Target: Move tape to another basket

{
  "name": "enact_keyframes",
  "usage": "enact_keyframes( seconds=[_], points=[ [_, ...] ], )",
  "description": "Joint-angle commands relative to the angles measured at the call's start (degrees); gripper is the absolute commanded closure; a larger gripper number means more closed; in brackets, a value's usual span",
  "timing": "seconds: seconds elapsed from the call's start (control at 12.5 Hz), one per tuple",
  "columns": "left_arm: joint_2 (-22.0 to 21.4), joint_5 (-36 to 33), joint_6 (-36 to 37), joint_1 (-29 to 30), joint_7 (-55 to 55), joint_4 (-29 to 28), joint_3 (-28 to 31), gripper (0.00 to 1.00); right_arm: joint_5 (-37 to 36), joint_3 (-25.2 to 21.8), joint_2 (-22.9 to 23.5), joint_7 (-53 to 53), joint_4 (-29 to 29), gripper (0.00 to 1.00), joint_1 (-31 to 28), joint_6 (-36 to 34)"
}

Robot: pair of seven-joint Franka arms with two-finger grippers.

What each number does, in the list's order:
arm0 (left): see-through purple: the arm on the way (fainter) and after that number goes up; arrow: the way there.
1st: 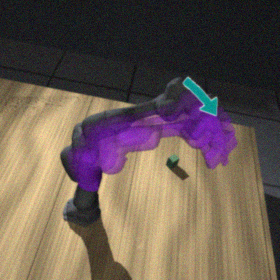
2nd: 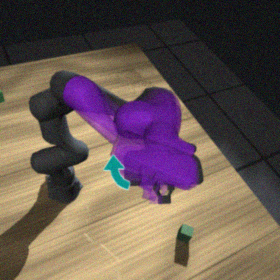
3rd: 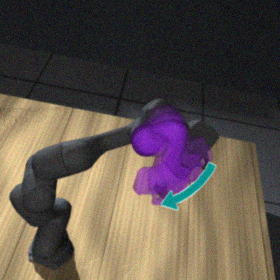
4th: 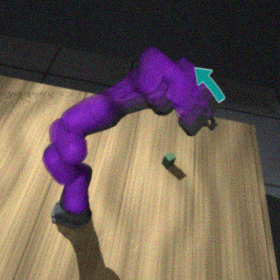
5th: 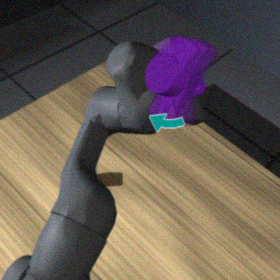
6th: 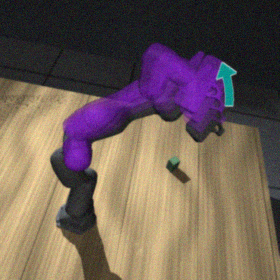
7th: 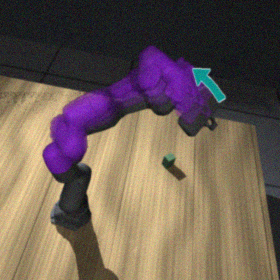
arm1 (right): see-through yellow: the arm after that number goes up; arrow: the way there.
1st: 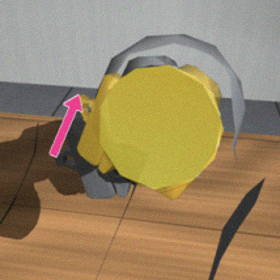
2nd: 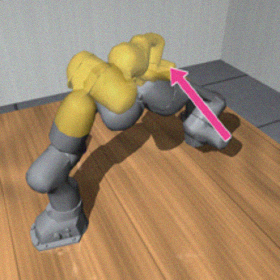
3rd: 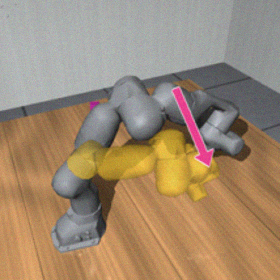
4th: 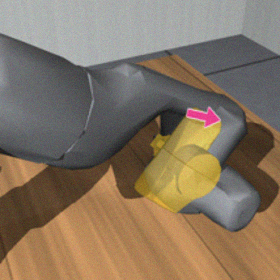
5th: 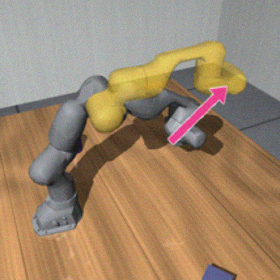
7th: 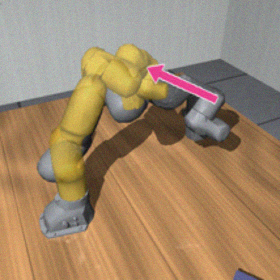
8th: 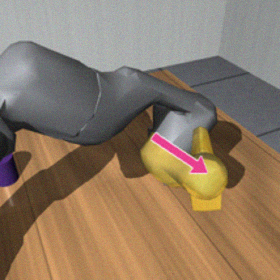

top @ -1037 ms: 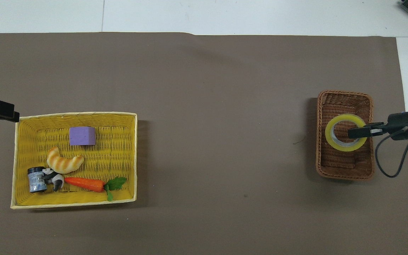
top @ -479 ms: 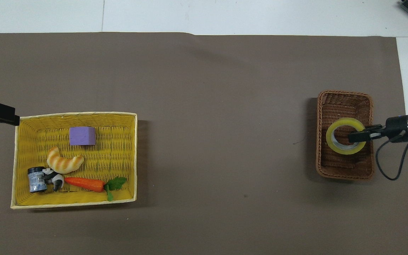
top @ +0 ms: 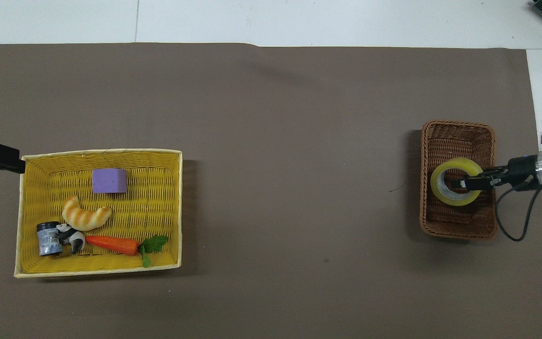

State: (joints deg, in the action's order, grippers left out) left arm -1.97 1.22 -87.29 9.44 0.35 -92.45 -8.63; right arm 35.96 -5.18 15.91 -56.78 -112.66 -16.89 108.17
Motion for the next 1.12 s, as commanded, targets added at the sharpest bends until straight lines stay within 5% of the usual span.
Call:
enact_keyframes(
  seconds=[0.0,0.32,0.56,1.04],
  points=[
    [-2.61,-1.14,-1.48,0.67,1.32,-3.00,-0.33,0.00,-0.11,0.43,0.09,-1.49,0.51,0.00,-0.33,0.38],
    [-2.34,-1.14,-1.48,0.75,0.70,-2.65,-0.33,0.00,0.25,1.13,0.71,-1.14,5.42,0.00,-0.16,0.29],
    [-2.34,-1.14,-1.39,0.67,0.70,-2.65,-0.33,0.00,-1.94,0.96,-0.52,1.74,9.99,0.00,5.18,1.08],
    [-2.34,-1.14,-1.39,0.58,0.70,-2.65,-0.33,0.00,-18.27,1.31,-6.32,28.26,10.00,0.00,16.61,2.66]
  ],
)
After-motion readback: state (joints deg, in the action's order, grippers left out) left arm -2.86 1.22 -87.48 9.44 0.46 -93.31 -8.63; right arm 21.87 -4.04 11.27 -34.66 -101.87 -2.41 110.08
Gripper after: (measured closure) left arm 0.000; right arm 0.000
